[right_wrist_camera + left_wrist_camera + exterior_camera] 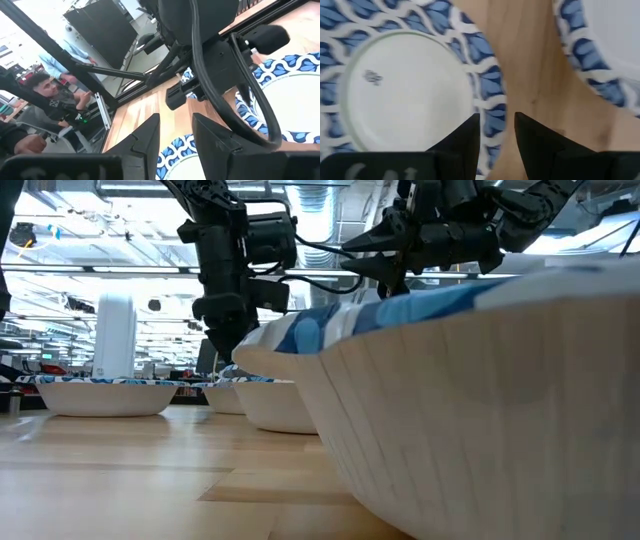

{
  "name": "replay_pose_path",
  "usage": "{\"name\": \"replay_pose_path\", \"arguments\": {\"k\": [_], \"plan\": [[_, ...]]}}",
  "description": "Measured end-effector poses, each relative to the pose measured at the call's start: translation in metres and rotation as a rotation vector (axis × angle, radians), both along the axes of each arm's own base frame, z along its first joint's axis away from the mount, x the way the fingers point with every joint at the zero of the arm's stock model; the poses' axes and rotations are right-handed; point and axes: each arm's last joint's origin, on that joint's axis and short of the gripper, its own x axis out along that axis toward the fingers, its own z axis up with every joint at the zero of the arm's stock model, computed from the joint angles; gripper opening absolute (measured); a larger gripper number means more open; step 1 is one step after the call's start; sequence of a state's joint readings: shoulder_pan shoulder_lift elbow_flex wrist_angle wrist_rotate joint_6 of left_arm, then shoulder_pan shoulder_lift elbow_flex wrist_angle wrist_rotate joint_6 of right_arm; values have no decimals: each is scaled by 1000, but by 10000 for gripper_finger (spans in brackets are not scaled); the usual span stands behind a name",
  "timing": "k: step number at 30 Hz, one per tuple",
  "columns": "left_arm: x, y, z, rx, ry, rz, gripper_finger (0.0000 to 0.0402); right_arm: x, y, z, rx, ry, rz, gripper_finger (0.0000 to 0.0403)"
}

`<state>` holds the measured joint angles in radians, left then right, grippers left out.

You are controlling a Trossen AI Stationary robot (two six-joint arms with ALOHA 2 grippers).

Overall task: Nest bowls inside each other
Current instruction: Stack the blue patterned bowl on the blue patterned bowl

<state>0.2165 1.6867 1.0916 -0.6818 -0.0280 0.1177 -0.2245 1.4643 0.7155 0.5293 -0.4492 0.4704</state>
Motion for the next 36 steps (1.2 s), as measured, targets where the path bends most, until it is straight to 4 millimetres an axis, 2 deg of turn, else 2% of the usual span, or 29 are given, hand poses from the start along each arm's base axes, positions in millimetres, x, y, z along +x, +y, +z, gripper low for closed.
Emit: {"name": "replay_pose_path", "arguments": {"k": [3,13,26,32,36], "plan": [[0,3,0,42,9,8,113,0,0,0,0,0,0,137],[-2,-3,-11,-27,-24,17,113,0,0,0,0,0,0,137],[-2,1,-13,42,-12,10,113,0,0,0,0,0,0,137],[5,6,-39,9,36,15,113,0,0,0,1,1,0,139],[7,6,-46,6,56,22,111,0,0,0,0,-2,0,137]]}}
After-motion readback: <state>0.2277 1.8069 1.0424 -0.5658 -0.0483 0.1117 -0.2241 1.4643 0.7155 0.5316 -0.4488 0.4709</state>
